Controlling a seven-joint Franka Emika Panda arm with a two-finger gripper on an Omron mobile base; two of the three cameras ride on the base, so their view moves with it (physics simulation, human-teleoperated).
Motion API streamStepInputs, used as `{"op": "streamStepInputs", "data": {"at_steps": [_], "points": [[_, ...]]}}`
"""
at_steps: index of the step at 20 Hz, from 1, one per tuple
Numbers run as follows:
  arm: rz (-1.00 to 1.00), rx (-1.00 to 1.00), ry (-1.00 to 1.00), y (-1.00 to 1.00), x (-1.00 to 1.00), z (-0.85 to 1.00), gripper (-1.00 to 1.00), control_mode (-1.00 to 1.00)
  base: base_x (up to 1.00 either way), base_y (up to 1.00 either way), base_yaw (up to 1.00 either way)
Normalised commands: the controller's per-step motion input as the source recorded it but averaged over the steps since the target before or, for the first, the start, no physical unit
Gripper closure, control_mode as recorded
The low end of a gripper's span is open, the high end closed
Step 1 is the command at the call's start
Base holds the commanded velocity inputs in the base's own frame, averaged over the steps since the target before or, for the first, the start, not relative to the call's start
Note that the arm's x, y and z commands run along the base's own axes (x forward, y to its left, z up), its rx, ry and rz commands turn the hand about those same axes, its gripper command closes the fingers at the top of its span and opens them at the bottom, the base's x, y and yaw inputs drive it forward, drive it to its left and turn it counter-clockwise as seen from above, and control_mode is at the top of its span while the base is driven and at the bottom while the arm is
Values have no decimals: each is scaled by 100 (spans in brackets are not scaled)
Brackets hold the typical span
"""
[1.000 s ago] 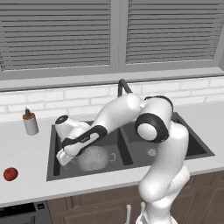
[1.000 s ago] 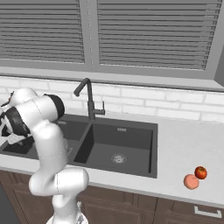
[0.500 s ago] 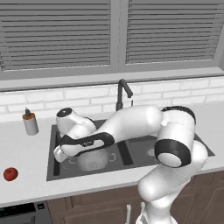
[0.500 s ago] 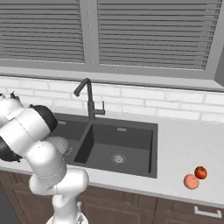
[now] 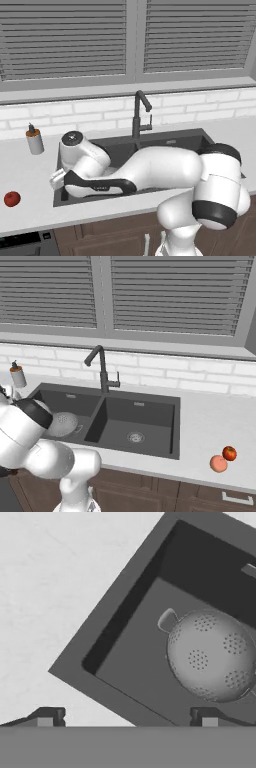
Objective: Put the colander in the sink, put the apple, peach, apple in the colander, and turn on the sink faucet and pour water over the colander.
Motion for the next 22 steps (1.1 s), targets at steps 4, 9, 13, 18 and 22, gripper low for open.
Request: {"op": "streamStepInputs", "data": {"at_steps": [4, 9, 13, 18, 22], "points": [[-9, 29, 3, 37, -31, 41, -100, -100, 0, 0, 0], [-1, 10, 0, 49, -37, 3, -100, -100, 0, 0, 0], [0, 1, 0, 47, -27, -2, -100, -100, 0, 0, 0], [-5, 9, 12, 39, 3, 8, -100, -100, 0, 0, 0], [-5, 9, 27, 50, 3, 10, -100, -100, 0, 0, 0]]}}
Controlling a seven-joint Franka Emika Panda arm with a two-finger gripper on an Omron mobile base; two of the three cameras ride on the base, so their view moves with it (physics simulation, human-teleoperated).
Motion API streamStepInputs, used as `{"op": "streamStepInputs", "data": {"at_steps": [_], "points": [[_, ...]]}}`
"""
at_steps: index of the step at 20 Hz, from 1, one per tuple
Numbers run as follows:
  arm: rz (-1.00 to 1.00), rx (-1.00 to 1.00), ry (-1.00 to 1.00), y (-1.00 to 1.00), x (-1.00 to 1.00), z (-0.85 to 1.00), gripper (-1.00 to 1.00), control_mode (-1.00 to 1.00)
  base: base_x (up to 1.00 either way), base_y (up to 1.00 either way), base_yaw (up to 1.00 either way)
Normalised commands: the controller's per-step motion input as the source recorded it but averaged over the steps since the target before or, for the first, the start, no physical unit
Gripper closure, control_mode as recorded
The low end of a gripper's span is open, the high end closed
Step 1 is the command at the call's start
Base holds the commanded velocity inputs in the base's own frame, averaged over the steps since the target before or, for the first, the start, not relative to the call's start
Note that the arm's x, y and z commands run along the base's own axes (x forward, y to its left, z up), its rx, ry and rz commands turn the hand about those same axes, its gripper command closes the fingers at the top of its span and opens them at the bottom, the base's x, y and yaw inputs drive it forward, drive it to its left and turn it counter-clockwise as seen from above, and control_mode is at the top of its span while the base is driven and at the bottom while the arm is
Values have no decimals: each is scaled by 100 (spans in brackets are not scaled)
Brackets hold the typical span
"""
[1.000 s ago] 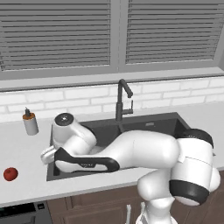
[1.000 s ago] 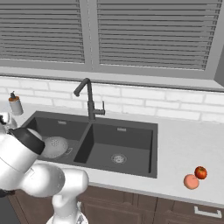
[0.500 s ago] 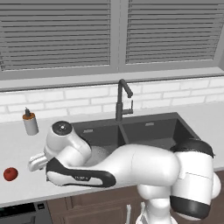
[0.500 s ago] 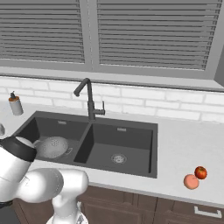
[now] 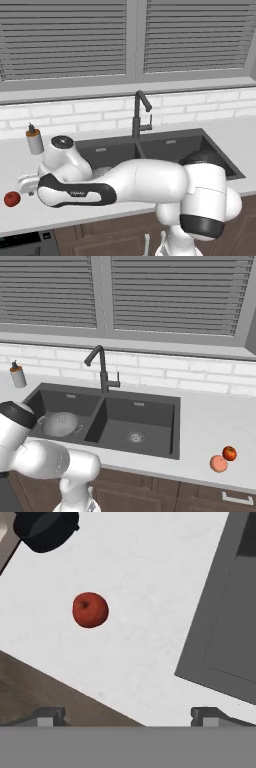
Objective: Put the colander in the sink, put the apple, peach, apple in the colander, and turn on the sink faucet and pour water over the colander.
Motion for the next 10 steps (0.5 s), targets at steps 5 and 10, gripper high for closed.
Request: {"op": "streamStepInputs", "data": {"at_steps": [5, 10], "points": [[-2, 2, 12, 41, 4, 0, -100, -100, 0, 0, 0], [0, 0, -4, 44, -2, -16, -100, -100, 0, 0, 0]]}}
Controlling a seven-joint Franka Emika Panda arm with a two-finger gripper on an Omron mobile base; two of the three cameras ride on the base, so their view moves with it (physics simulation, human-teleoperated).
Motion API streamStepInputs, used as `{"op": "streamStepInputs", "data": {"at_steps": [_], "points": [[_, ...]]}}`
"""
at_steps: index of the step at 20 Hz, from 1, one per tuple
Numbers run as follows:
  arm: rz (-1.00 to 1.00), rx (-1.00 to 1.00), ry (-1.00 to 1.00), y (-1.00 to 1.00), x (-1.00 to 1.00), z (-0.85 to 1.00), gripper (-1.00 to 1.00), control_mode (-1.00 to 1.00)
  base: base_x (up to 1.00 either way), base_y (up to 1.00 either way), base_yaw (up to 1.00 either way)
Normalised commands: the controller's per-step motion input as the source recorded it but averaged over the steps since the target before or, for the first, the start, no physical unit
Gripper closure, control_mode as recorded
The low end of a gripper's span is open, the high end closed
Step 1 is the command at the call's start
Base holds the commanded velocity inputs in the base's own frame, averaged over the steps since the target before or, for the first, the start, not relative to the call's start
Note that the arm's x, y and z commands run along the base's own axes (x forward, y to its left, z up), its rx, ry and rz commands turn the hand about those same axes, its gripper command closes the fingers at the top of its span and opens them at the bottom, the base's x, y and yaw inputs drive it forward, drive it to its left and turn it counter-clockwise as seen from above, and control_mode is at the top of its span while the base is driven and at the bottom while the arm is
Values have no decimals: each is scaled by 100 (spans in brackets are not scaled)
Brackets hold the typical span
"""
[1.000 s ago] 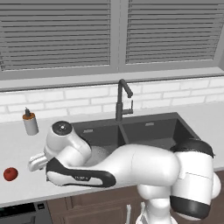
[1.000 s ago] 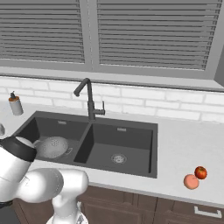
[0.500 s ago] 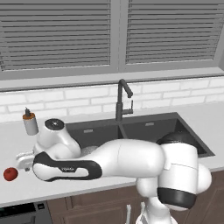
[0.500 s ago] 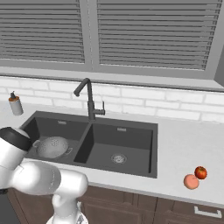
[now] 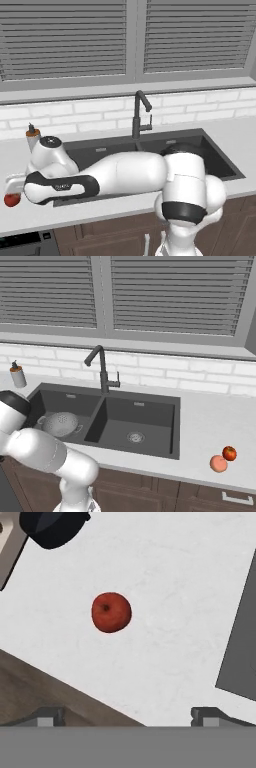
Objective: Put the colander in the sink, put the apple, peach, apple in the colander, and turn on the sink faucet and pour water over the colander.
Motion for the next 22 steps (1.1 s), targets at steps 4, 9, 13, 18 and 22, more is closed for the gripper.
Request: {"op": "streamStepInputs", "data": {"at_steps": [4, 9, 13, 18, 22], "points": [[-4, 0, -3, 25, 3, -10, -100, -100, 0, 0, 0], [-6, 0, 0, 20, 16, -7, -100, -100, 0, 0, 0], [-5, 0, 2, 16, 20, -8, -100, -100, 0, 0, 0], [-5, 0, 0, 17, 15, -20, -100, -100, 0, 0, 0], [-3, 0, 0, 15, 2, -30, -100, -100, 0, 0, 0]]}}
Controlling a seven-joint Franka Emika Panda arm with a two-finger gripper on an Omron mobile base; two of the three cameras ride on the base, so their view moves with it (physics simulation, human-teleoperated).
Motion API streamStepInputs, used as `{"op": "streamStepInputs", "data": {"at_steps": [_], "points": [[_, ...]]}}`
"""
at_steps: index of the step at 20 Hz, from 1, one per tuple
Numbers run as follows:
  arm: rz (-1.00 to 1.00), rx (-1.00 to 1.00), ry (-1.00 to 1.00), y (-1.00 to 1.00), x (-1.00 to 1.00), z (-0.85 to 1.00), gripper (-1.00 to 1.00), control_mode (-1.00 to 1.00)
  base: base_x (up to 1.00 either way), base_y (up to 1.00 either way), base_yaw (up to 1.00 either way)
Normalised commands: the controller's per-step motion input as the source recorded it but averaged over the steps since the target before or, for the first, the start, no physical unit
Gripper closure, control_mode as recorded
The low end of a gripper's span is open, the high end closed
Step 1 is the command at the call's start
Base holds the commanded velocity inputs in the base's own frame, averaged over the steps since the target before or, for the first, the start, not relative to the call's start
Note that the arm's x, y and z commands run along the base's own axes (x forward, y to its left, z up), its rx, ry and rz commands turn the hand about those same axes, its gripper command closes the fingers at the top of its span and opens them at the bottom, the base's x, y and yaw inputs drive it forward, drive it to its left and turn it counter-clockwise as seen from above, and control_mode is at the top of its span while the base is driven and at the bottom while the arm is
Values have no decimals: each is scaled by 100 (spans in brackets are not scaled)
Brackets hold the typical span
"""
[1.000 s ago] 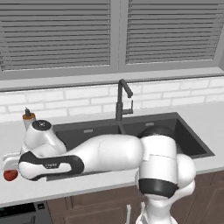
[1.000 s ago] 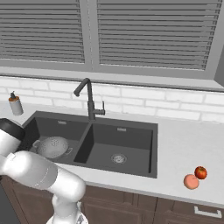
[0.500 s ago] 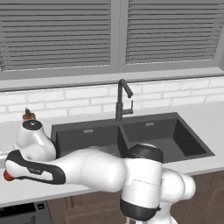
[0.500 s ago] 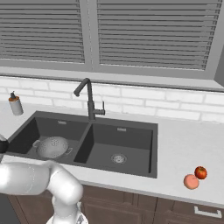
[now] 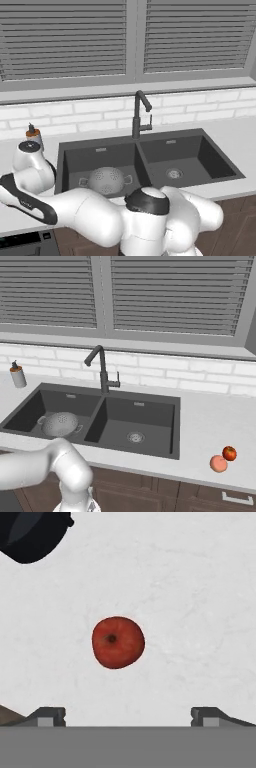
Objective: Put the colander in the sink, put the apple, peach, apple in the colander, and turn on the sink faucet and pour water over the colander.
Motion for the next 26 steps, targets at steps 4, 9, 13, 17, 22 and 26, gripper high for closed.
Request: {"op": "streamStepInputs", "data": {"at_steps": [4, 9, 13, 17, 22, 26], "points": [[-3, 0, 0, 7, 9, -25, -100, -100, 0, 0, 0], [-3, 0, 0, 9, 21, -10, -100, -100, 0, 0, 0], [-3, 0, 0, 10, 13, -20, -100, -100, 0, 0, 0], [-3, 0, 0, 19, 20, -21, -100, -100, 0, 0, 0], [-3, 0, 0, 17, 19, -12, -100, -100, 0, 0, 0], [-2, 0, 2, 18, 10, -17, -100, -100, 0, 0, 0]]}}
